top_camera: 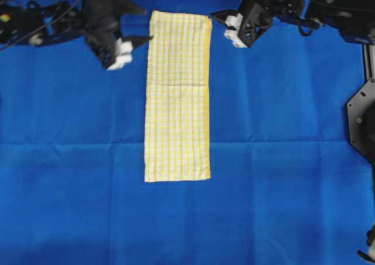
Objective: Fold the yellow towel.
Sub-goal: 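Grasp the strip's top corners with both grippers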
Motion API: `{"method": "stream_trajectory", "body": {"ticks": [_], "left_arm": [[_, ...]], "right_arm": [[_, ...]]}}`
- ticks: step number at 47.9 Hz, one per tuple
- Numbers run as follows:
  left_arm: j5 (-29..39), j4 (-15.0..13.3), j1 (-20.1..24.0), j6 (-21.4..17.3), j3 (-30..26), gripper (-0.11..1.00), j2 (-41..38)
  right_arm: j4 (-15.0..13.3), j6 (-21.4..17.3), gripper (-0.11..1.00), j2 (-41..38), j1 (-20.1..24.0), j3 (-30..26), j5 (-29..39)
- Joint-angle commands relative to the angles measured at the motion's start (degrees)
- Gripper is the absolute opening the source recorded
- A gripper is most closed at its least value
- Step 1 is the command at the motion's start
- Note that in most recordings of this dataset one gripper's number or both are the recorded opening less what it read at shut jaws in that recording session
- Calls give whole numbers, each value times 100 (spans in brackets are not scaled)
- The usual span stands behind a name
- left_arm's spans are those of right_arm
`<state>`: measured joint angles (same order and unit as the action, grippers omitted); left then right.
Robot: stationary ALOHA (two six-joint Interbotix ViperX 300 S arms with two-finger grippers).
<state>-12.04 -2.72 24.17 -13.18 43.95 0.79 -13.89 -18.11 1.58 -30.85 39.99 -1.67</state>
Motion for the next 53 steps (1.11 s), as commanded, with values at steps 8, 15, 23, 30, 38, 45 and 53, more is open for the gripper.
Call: {"method": "stream_trajectory", "body": {"ticks": [8, 15, 23, 30, 38, 45, 53], "left_arm": [[-105, 9, 422, 9, -606, 67, -747], [-264, 9, 554, 9, -756, 67, -1125], [-650, 9, 677, 18, -800, 67, -1521], [-809, 9, 703, 26, -809, 66, -1740], [-800, 9, 703, 202, -870, 61, -1872], [-747, 9, 686, 211, -905, 44, -1942], [-747, 9, 650, 44, -905, 10, -1942]], "right_arm": [[70, -9, 74, -642, -123, -431, 9], [202, -9, 74, -1063, -185, -527, -9], [316, -9, 74, -1362, -193, -598, -105], [483, -9, 74, -1503, -202, -615, -185], [598, -9, 71, -1529, -202, -650, -123], [598, -9, 49, -1547, -185, -650, -114], [580, 0, 8, -1547, -149, -642, -132]]}}
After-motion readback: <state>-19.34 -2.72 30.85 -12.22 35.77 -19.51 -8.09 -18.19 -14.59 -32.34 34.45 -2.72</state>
